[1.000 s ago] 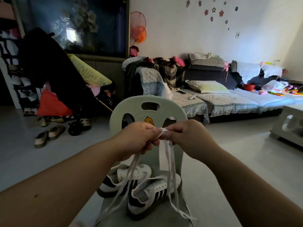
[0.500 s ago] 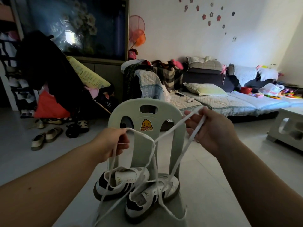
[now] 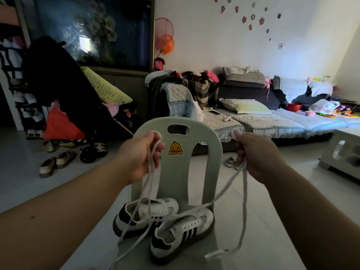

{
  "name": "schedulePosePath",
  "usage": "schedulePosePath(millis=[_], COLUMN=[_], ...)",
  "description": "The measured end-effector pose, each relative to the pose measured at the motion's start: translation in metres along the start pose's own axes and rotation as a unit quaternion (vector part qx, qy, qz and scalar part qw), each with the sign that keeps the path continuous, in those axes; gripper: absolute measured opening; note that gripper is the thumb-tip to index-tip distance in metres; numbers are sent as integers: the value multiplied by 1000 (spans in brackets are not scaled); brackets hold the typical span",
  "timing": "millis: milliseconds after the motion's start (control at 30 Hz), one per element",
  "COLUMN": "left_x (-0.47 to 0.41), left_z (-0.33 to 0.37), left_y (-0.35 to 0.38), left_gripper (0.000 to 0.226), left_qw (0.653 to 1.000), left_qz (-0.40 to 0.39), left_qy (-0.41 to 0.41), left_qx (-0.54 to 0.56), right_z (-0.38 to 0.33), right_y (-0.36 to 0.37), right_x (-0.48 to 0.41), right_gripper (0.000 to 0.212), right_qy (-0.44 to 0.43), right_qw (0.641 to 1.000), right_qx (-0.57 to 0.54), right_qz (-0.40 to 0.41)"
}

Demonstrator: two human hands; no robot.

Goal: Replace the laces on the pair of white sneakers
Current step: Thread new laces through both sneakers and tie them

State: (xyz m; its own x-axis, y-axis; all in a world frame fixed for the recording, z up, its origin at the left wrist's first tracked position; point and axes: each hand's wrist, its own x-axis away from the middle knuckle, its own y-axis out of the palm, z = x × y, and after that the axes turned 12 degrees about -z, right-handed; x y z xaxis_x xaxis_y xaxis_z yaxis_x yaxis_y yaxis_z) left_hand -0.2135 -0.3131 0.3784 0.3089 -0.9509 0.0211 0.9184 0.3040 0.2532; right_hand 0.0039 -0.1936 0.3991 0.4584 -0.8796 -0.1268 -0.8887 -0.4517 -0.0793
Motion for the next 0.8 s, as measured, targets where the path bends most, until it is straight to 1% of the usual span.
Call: schedulePosePath(millis=[67, 100, 167, 233, 333, 400, 467, 500, 567, 633, 667, 733, 800], left_x=[3, 3, 4, 5, 9, 10, 9, 9, 6, 3, 1, -6, -16], left_z=[-5, -9, -19, -27, -33, -38, -42, -44, -46, -50, -53, -57, -56], left_y=[14, 20, 32, 46, 67, 72, 70, 65, 53, 38, 30, 17, 8], left_gripper=[23, 22, 31, 37, 36, 37, 34, 32, 31, 30, 29, 24, 21], left_qw=[996, 990, 973, 961, 957, 952, 947, 944, 940, 939, 938, 945, 961], left_qz=[-42, -69, -132, -190, -235, -245, -235, -225, -203, -176, -162, -136, -112], left_qy=[17, 24, 30, 30, 7, -8, -12, -12, -21, -34, -40, -51, -58], left_qx=[-82, -122, -188, -200, -172, -181, -220, -242, -272, -293, -303, -293, -244], right_z=[-4, -7, -17, -27, -37, -43, -47, -49, -51, -52, -52, -49, -44], right_y=[15, 23, 39, 50, 57, 53, 41, 32, 10, -11, -20, -35, -39], right_x=[4, 6, 9, 10, 9, 5, 0, -4, -11, -17, -19, -28, -36], right_gripper=[12, 11, 14, 20, 25, 25, 24, 23, 24, 25, 25, 22, 17], right_qy=[-5, -7, -10, -10, -23, -33, -38, -46, -66, -97, -113, -124, -95], right_qw=[998, 998, 993, 982, 979, 983, 987, 990, 997, 985, 978, 970, 975], right_qx=[45, 38, -50, -127, -147, -145, -145, -126, -8, 100, 119, 135, 139], right_qz=[-35, -53, -102, -139, -136, -111, -63, -33, 38, 104, 132, 158, 145])
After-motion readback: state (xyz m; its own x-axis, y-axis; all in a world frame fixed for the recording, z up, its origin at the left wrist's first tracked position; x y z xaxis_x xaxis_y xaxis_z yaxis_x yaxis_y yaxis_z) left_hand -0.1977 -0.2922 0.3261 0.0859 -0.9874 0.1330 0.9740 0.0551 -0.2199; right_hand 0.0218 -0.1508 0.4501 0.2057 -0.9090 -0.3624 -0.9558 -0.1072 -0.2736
